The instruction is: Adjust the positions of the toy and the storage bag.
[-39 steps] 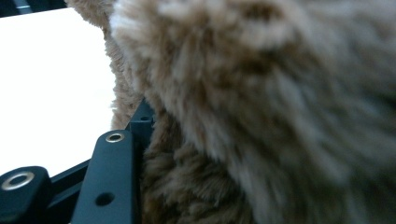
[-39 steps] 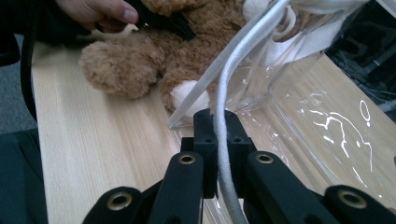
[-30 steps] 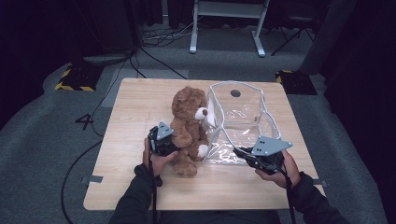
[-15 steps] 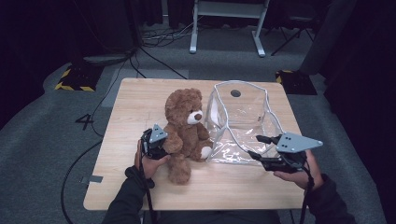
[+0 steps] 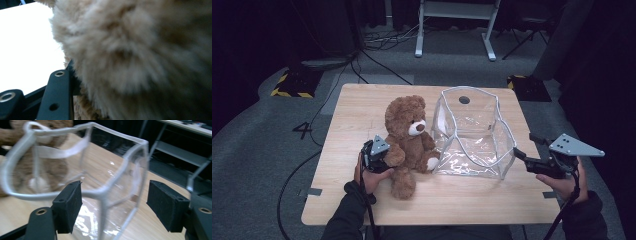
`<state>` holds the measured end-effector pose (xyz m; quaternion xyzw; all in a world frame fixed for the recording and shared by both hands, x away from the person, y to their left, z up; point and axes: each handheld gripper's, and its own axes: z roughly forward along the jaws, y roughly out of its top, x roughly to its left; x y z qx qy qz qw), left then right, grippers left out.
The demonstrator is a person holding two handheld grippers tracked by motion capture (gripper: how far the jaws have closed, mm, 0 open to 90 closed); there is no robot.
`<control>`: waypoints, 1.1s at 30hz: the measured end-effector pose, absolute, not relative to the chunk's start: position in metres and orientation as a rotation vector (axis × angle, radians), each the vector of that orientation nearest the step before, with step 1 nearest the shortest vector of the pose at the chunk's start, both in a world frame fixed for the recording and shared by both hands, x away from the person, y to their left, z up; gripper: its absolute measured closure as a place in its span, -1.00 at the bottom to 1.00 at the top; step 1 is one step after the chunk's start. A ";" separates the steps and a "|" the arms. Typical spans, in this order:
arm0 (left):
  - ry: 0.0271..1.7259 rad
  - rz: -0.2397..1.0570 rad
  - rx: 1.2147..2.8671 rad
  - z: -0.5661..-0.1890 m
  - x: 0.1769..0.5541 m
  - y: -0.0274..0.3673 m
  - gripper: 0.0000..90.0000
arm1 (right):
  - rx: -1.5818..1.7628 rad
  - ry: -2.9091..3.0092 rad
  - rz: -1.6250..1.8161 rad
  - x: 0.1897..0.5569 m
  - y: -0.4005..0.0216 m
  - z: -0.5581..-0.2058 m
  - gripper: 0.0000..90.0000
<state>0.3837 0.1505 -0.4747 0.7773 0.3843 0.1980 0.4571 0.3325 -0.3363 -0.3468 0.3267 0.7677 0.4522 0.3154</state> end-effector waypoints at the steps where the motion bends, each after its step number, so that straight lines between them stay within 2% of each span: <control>1: 0.946 0.489 1.917 -0.475 0.384 0.151 0.06 | 0.886 2.001 1.176 0.335 -0.342 -0.352 -0.38; 18: 0.969 0.443 1.878 -0.479 0.384 0.155 0.03 | 1.136 2.153 1.037 0.389 -0.375 -0.470 -0.49; 33: 0.918 0.431 1.867 -0.483 0.383 0.160 0.15 | 1.193 2.226 0.946 0.391 -0.376 -0.509 -0.56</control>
